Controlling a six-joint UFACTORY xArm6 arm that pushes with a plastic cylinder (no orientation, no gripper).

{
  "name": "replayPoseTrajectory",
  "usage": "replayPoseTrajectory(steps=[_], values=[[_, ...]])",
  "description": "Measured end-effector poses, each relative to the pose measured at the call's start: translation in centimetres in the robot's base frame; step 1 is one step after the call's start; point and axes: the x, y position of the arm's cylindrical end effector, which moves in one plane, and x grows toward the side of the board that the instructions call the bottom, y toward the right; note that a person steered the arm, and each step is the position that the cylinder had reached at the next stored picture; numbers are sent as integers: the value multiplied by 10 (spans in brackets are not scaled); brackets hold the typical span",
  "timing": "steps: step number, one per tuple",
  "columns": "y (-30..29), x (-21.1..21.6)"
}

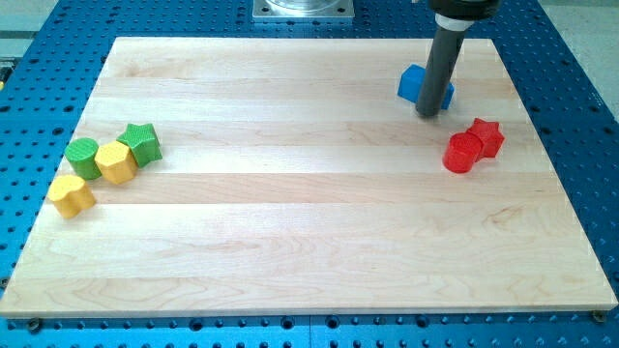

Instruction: Move your arm at bottom left to heart

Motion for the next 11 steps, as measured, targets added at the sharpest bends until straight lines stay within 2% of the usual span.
replayPoseTrajectory(steps=[1, 3, 5, 6, 7, 8, 9, 10, 11], values=[[18, 9], [-94, 9], [-134, 11], [-166, 37], [-216, 105], [-314, 174], [-425, 208], [-476, 183], [-464, 168]])
